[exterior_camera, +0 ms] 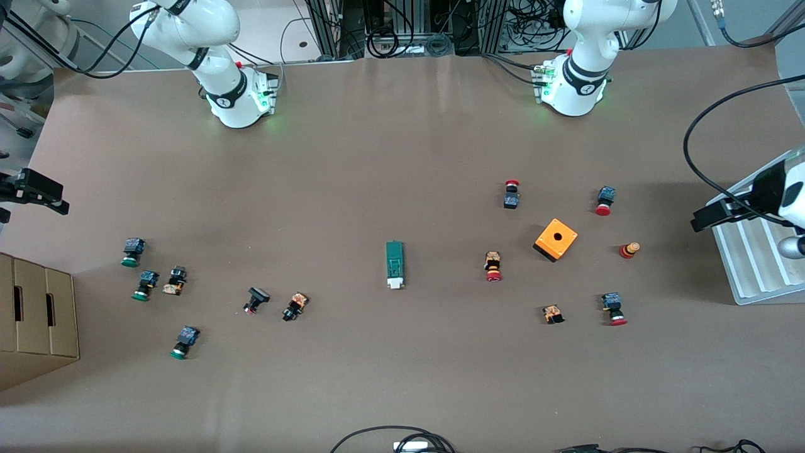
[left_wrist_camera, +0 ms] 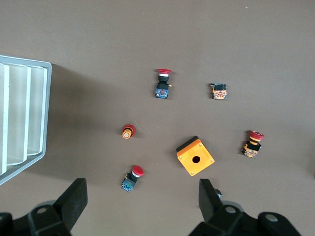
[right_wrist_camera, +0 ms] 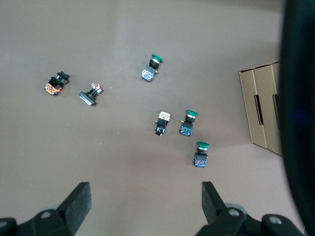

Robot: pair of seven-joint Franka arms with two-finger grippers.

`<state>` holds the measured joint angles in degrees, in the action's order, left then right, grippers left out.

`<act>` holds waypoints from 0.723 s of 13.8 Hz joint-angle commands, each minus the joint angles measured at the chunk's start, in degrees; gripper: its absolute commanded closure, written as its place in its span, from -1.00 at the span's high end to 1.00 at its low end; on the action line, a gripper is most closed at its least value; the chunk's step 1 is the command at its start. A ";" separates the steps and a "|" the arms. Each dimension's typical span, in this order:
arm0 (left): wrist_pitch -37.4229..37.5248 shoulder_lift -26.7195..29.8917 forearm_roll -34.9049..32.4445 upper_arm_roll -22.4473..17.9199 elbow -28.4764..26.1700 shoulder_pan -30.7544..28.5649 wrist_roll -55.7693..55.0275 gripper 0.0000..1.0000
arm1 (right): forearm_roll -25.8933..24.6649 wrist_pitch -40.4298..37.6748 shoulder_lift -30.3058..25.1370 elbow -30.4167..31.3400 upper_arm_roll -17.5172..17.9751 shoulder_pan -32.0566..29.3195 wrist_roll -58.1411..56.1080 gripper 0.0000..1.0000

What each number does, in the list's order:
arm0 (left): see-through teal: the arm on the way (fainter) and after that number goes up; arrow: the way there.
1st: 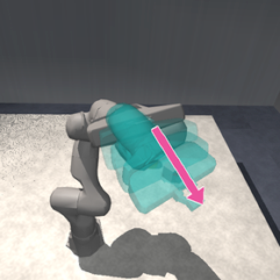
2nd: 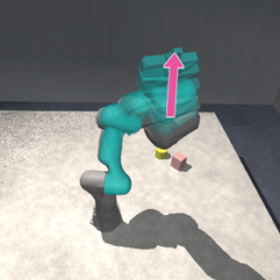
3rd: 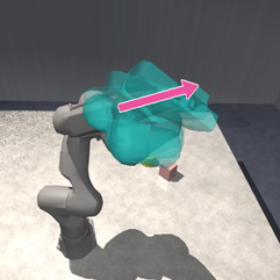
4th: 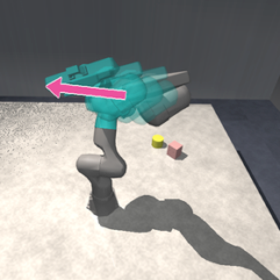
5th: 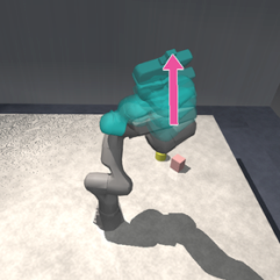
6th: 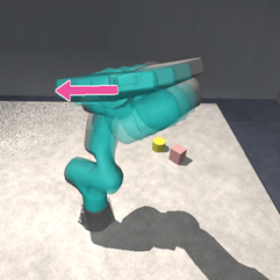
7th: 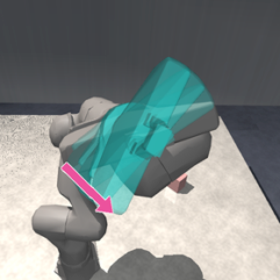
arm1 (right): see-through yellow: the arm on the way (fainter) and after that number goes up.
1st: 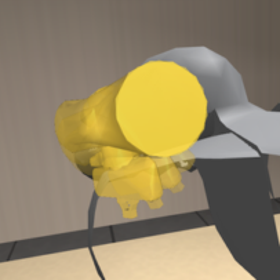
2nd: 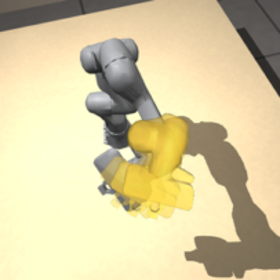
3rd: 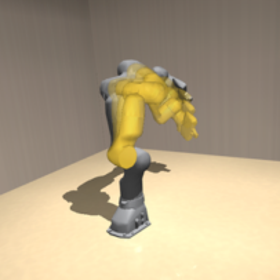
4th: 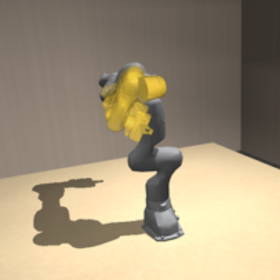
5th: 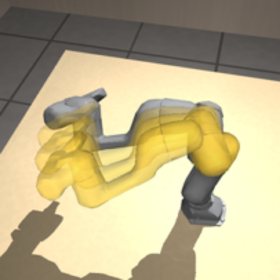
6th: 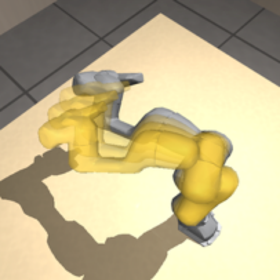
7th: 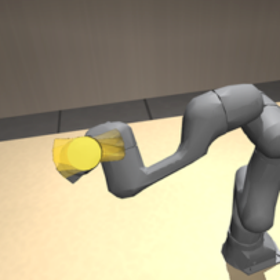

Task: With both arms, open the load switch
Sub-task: 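Move the left gripper over the green load switch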

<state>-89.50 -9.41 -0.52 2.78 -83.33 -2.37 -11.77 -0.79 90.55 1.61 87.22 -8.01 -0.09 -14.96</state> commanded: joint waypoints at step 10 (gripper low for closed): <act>-1.91 -0.61 -5.01 -0.15 -0.17 11.77 -8.09 1.00 | 1.14 0.33 -0.03 0.23 -0.16 0.09 -0.07 1.00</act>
<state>-90.76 -9.93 -4.40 3.10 -83.41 7.94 -17.35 -0.79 90.55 1.64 87.22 -8.01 -0.09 -14.96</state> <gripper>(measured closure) 0.000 0.000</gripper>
